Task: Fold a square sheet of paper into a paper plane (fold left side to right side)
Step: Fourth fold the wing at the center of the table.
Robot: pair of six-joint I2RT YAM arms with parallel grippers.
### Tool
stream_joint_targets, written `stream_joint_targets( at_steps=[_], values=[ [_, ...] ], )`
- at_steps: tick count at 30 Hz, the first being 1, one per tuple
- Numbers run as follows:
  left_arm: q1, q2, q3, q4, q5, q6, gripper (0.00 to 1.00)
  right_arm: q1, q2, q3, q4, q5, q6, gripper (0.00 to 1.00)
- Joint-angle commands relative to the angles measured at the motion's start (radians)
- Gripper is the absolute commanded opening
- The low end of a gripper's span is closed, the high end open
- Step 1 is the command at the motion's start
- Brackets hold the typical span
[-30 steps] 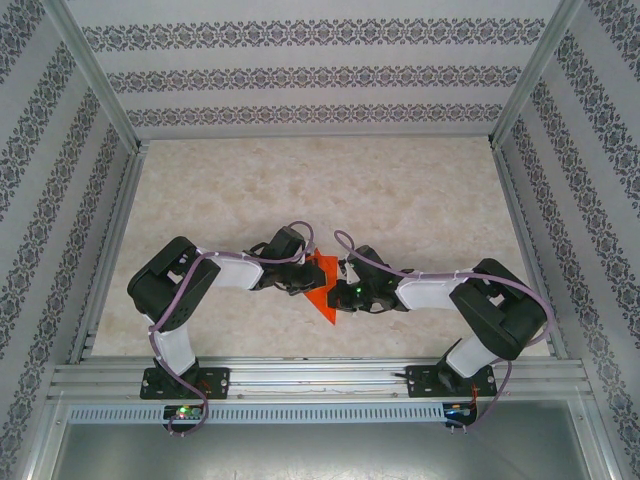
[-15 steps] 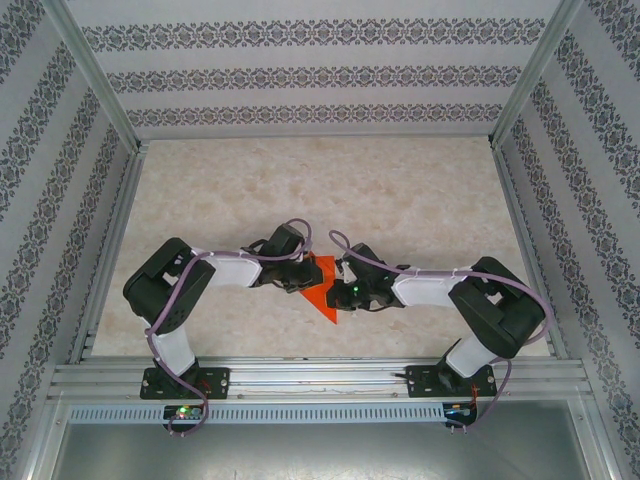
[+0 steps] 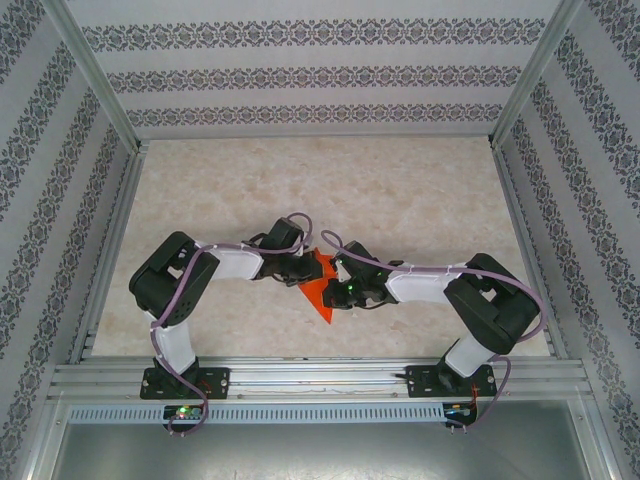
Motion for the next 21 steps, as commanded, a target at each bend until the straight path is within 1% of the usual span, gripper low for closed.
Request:
stream_joint_targets(
  at_steps=[1, 10, 14, 21],
  values=[
    [0.052, 0.032, 0.034, -0.024, -0.085, 0.059, 0.09, 0.016, 0.061, -0.043, -0.212, 0.072, -0.030, 0.00],
    [0.100, 0.083, 0.130, -0.061, -0.081, 0.102, 0.10, 0.018, 0.062, -0.038, -0.254, 0.080, -0.047, 0.00],
    [0.124, 0.114, 0.175, -0.098, -0.098, 0.133, 0.09, 0.020, 0.058, -0.041, -0.262, 0.084, -0.049, 0.00],
    [0.175, 0.156, 0.200, -0.089, -0.092, 0.154, 0.10, 0.010, 0.050, -0.046, -0.264, 0.076, -0.068, 0.00]
  ],
)
